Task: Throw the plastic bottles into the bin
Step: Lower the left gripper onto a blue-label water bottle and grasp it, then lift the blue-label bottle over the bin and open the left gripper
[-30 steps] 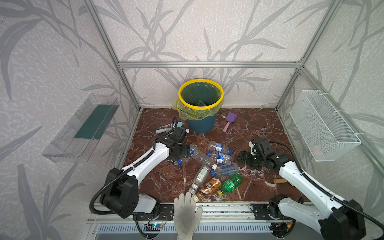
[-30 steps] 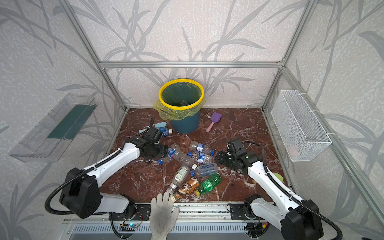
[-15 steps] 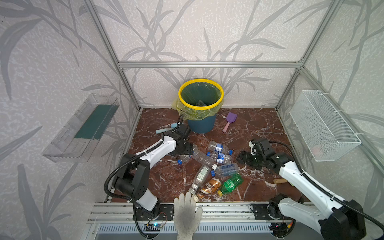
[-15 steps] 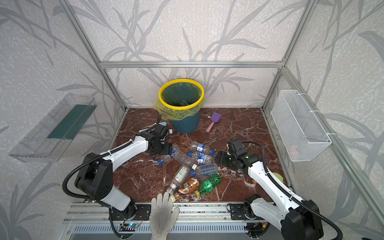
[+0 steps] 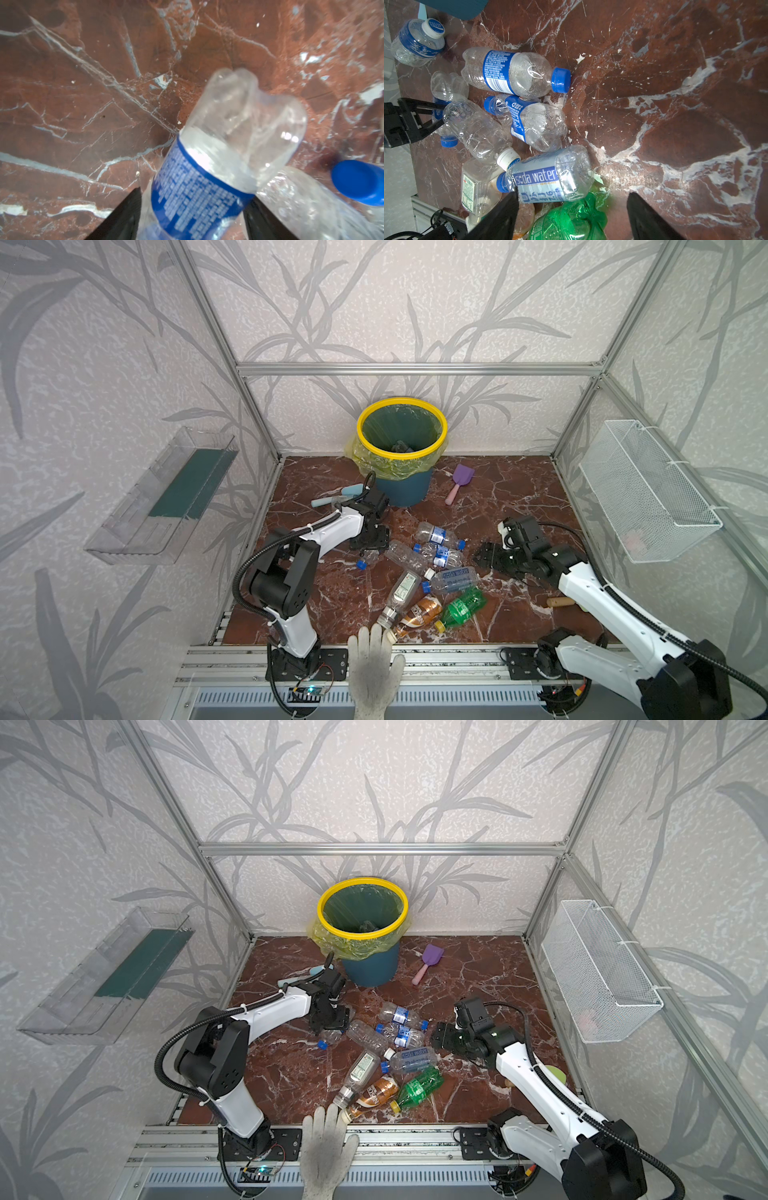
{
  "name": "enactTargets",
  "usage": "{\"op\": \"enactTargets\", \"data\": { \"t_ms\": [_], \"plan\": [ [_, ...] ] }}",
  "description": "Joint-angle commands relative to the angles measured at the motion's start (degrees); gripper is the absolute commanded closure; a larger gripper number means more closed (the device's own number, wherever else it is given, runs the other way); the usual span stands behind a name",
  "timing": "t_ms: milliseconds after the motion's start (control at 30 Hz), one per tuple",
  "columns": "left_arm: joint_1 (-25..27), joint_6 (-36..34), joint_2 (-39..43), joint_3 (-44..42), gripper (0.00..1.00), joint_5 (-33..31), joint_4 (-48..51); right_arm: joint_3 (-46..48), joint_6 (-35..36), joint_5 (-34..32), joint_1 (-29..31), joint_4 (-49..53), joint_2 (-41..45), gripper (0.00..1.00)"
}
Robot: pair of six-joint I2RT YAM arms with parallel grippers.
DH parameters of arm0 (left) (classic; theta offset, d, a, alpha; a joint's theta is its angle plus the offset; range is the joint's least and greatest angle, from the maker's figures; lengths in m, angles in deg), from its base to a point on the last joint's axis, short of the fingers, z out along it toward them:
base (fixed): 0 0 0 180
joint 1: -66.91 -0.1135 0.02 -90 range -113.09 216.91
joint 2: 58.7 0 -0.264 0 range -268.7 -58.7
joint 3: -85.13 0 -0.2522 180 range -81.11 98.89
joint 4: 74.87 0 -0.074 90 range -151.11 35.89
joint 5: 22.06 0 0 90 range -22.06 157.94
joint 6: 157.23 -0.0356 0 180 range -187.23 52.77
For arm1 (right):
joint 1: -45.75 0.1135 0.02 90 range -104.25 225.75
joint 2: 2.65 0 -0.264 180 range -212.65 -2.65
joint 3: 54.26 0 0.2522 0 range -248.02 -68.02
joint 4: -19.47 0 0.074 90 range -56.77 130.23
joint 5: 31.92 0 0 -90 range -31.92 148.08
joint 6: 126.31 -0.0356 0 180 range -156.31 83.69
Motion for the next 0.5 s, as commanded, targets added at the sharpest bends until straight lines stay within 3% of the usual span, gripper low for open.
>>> {"op": "enactTargets", "data": {
  "t_ms": [0, 233, 467],
  "plan": [
    [0.3, -0.4, -0.5, 0.6, 0.32, -1.7, 0.7, 0.3, 0.9, -0.3, -0.2, -0.4, 0.0, 0.18],
    [0.3, 0.9, 1.5, -3.0, 0.54, -3.8, 1.6, 0.2, 0.8, 0.5, -0.2, -1.4, -1.0, 0.18],
    [0.2, 5.6, 6.9, -10.0, 0.57, -4.5, 3.2, 0.3, 0.5, 0.8, -0.3, -1.9, -1.3, 0.19]
  ]
}}
